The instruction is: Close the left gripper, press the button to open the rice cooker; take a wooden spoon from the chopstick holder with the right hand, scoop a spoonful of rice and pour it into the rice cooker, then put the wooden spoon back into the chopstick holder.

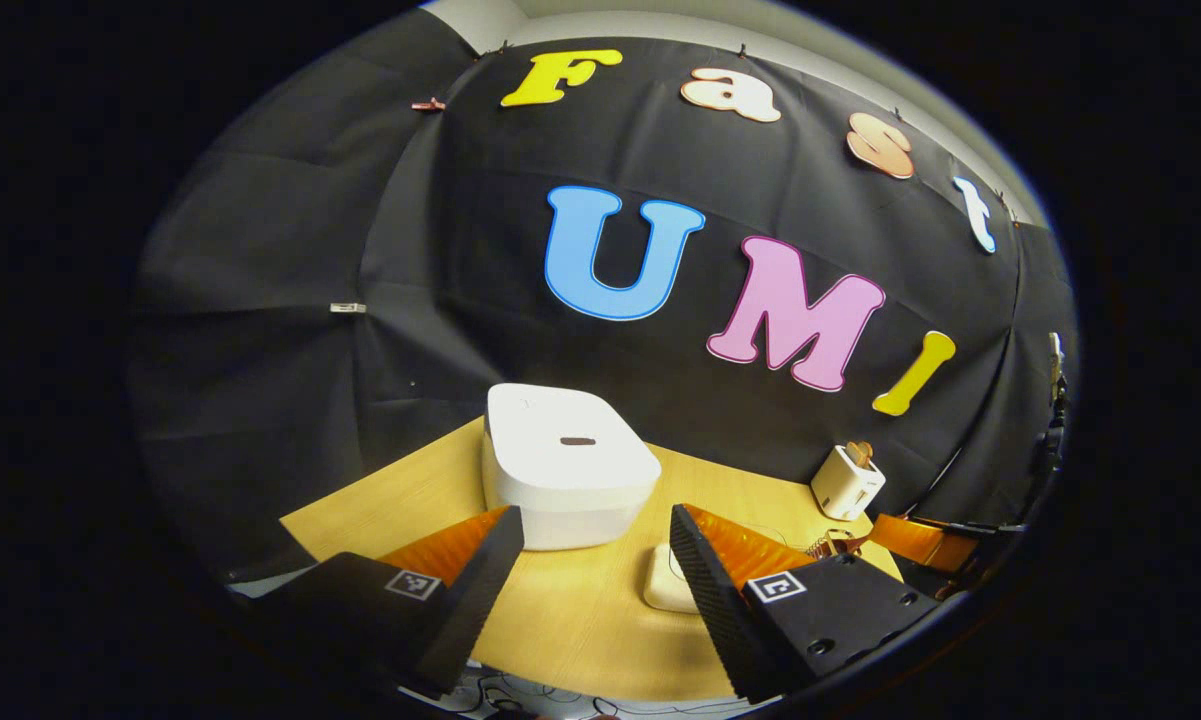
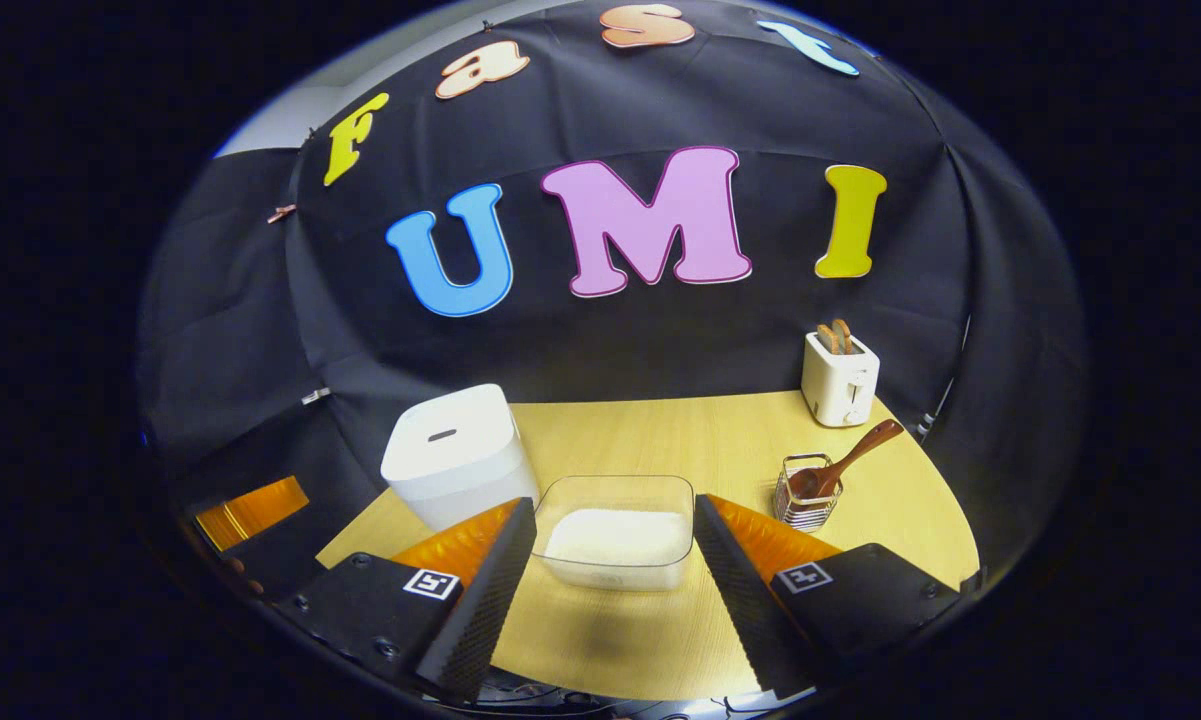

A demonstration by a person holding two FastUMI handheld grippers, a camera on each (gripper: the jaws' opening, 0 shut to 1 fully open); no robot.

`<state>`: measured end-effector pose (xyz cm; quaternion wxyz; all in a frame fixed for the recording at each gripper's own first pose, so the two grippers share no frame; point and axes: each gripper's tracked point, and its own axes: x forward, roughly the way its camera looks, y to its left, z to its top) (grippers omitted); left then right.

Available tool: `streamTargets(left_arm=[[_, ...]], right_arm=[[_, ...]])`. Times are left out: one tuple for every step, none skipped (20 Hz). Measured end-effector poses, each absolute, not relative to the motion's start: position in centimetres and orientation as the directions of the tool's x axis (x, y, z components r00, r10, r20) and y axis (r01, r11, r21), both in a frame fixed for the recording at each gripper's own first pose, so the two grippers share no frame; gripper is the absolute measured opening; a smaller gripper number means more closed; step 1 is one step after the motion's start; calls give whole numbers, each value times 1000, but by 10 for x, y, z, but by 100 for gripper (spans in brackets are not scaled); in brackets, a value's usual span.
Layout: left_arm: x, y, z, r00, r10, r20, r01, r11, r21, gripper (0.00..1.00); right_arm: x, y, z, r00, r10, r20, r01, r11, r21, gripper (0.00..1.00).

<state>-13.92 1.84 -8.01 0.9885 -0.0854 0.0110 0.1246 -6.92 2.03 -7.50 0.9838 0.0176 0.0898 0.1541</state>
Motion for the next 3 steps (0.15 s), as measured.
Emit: streamTargets(left_arm=[[-155,11,-86,966,252,-50,-257,954,-157,95],[-171,4,-91,964,259,-55,-264,952,-155,95],[-184,-6,-96,964,259,-57,-265,952,-156,95]], right_arm=[[-81,20,-77,933,321,-161,-315,947,63,98],[-92,19,-81,930,332,-159,-326,943,61,99],[-103,17,-88,925,345,-160,-339,939,59,98]])
